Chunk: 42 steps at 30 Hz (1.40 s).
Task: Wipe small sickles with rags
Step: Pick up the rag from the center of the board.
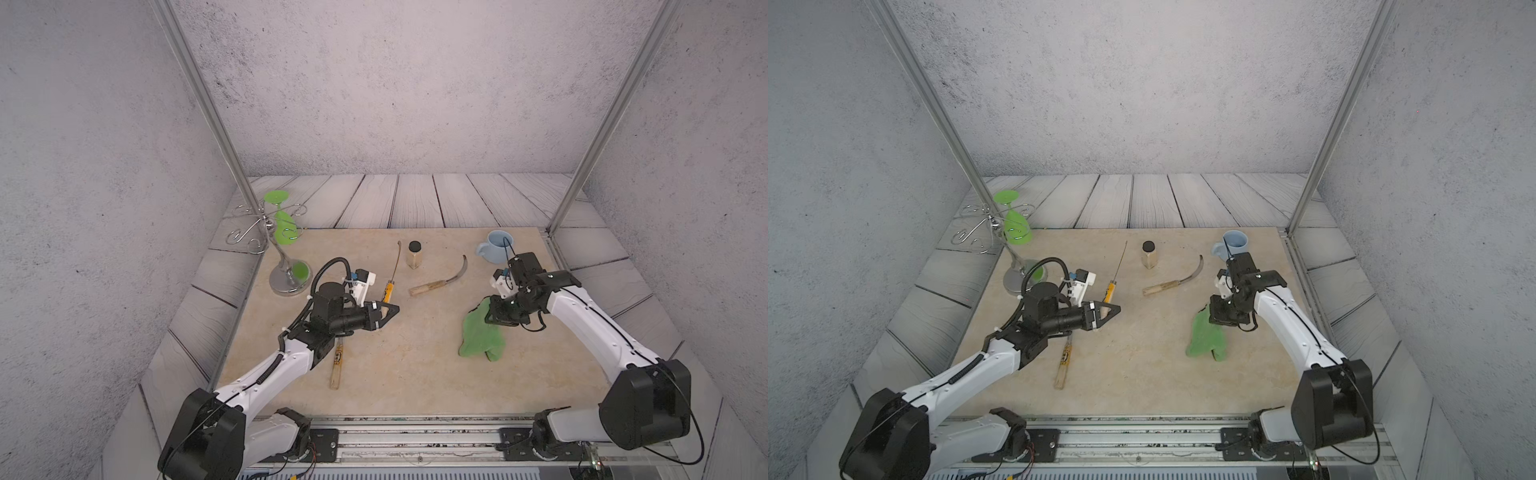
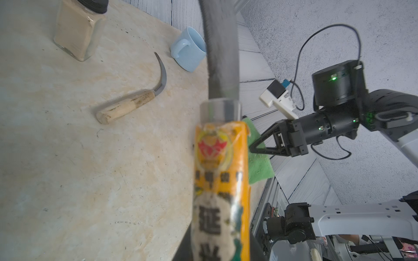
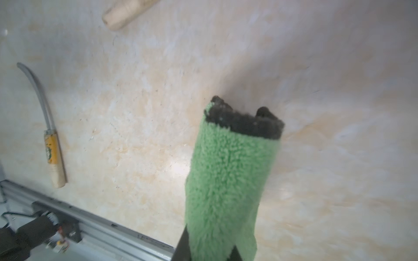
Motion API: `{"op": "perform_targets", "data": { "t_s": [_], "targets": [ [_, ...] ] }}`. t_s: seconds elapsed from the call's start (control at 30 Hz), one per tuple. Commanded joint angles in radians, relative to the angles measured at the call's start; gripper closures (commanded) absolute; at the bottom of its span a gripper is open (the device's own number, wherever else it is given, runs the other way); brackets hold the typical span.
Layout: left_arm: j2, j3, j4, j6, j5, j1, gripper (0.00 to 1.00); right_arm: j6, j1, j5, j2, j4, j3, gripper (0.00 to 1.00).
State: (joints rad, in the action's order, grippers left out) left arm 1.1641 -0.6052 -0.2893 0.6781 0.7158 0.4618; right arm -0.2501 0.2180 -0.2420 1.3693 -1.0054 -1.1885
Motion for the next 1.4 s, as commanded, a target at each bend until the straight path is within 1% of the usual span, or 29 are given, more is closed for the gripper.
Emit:
{"op": "perform_targets", "data": {
  "t_s": [0.0, 0.03, 0.1, 0.23, 0.37, 0.5, 0.6, 0.7, 0.93, 1.0, 1.03, 1.07, 1.1, 1.2, 1.27, 1.37],
  "targets": [
    [0.003, -0.018, -0.055, -0.004, 0.018, -0.008, 1.0, 0.029, -0.002, 0.26, -0.042, -0.147, -0.077, 0.81],
    [0.004, -0.018, -0.06, -0.001, 0.019, -0.008, 1.0, 0.028, -0.002, 0.311, -0.035, -0.165, -0.094, 0.81],
    [0.007, -0.018, -0.061, -0.001, 0.025, -0.008, 1.0, 0.029, -0.001, 0.346, -0.019, -0.175, -0.103, 0.81],
    [0.006, -0.015, -0.059, -0.002, 0.024, -0.008, 1.0, 0.031, 0.029, 0.307, 0.039, -0.136, -0.057, 0.82],
    [0.008, -0.013, -0.057, -0.001, 0.023, -0.008, 1.0, 0.013, 0.12, 0.18, 0.095, 0.006, 0.008, 0.83],
    [0.003, -0.013, -0.046, -0.006, 0.02, -0.008, 1.0, -0.016, 0.233, 0.072, 0.181, 0.113, -0.011, 0.83],
    [-0.007, -0.011, -0.04, -0.006, 0.015, -0.008, 1.0, -0.058, 0.273, -0.053, 0.233, 0.21, -0.013, 0.83],
    [-0.016, -0.01, -0.031, -0.008, 0.007, -0.007, 1.0, -0.109, 0.279, -0.202, 0.252, 0.344, 0.026, 0.83],
    [-0.023, -0.005, -0.024, -0.014, 0.007, -0.008, 1.0, -0.196, 0.261, -0.389, 0.236, 0.527, 0.102, 0.83],
    [-0.019, -0.005, -0.029, -0.01, 0.005, -0.008, 1.0, -0.255, 0.237, -0.516, 0.202, 0.643, 0.149, 0.83],
    [-0.017, -0.007, -0.034, -0.008, 0.005, -0.008, 1.0, -0.311, 0.219, -0.589, 0.176, 0.734, 0.185, 0.83],
    [-0.014, -0.008, -0.039, -0.006, 0.006, -0.008, 1.0, -0.355, 0.209, -0.636, 0.157, 0.796, 0.206, 0.83],
    [-0.012, -0.008, -0.041, -0.004, 0.005, -0.008, 1.0, -0.373, 0.207, -0.66, 0.145, 0.819, 0.211, 0.83],
    [-0.002, -0.014, -0.054, 0.0, 0.011, -0.008, 1.0, -0.364, 0.207, -0.706, 0.118, 0.789, 0.19, 0.83],
    [0.01, -0.017, -0.068, 0.005, 0.027, -0.008, 1.0, -0.326, 0.207, -0.687, 0.1, 0.721, 0.164, 0.83],
    [0.025, -0.015, -0.098, 0.023, 0.058, -0.006, 1.0, -0.312, 0.202, -0.65, 0.075, 0.68, 0.144, 0.83]
  ]
}}
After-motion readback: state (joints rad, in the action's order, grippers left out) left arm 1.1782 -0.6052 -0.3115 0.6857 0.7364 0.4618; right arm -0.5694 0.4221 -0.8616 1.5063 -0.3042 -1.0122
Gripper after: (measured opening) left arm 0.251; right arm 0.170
